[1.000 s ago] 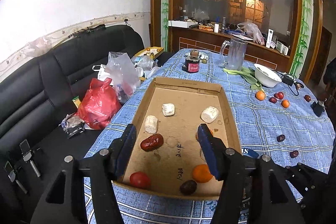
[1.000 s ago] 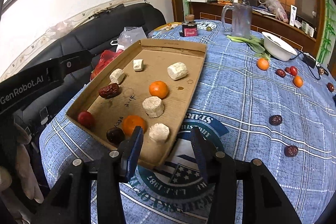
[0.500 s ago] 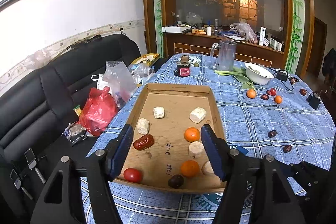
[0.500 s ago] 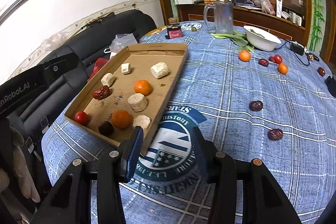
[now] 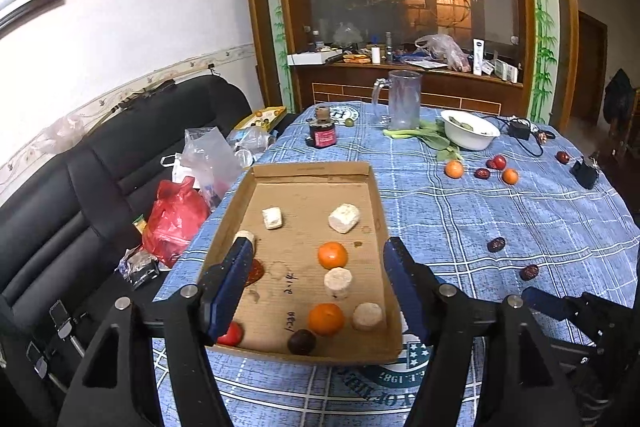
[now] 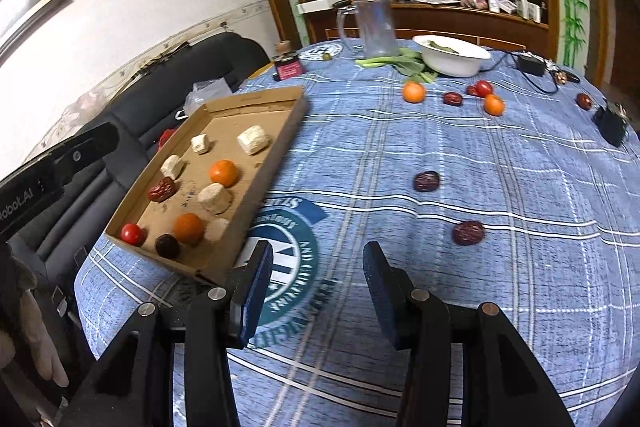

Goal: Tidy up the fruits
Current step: 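Withdraw both open grippers from the tray toward the loose red dates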

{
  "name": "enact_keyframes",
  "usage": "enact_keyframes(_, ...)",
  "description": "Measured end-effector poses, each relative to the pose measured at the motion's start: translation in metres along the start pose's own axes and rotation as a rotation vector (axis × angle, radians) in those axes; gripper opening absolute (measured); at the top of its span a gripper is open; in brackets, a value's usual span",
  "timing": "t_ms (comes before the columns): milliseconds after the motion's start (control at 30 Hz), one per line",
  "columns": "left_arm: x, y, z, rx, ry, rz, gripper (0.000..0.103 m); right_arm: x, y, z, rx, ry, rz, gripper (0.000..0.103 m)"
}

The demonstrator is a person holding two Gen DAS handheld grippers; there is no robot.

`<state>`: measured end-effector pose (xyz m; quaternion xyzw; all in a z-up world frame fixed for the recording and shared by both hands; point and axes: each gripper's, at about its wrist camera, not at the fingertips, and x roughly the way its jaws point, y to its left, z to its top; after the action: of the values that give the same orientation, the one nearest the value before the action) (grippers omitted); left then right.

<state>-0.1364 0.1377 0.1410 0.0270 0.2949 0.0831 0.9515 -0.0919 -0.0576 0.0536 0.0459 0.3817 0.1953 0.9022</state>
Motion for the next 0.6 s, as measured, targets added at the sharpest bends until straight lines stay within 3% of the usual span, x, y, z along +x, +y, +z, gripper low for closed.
enact_keyframes(433, 0.015, -0.031, -0.001, 0.050, 0.046, -0.058, 0.068, -0.016, -0.069, -0.001, 0.080, 0.007, -0.107, 0.051)
enact_keyframes(600, 0.030, -0.046, -0.005, 0.056, 0.097, -0.132, 0.068, -0.023, -0.107, 0.002, 0.111, 0.017, -0.182, 0.050)
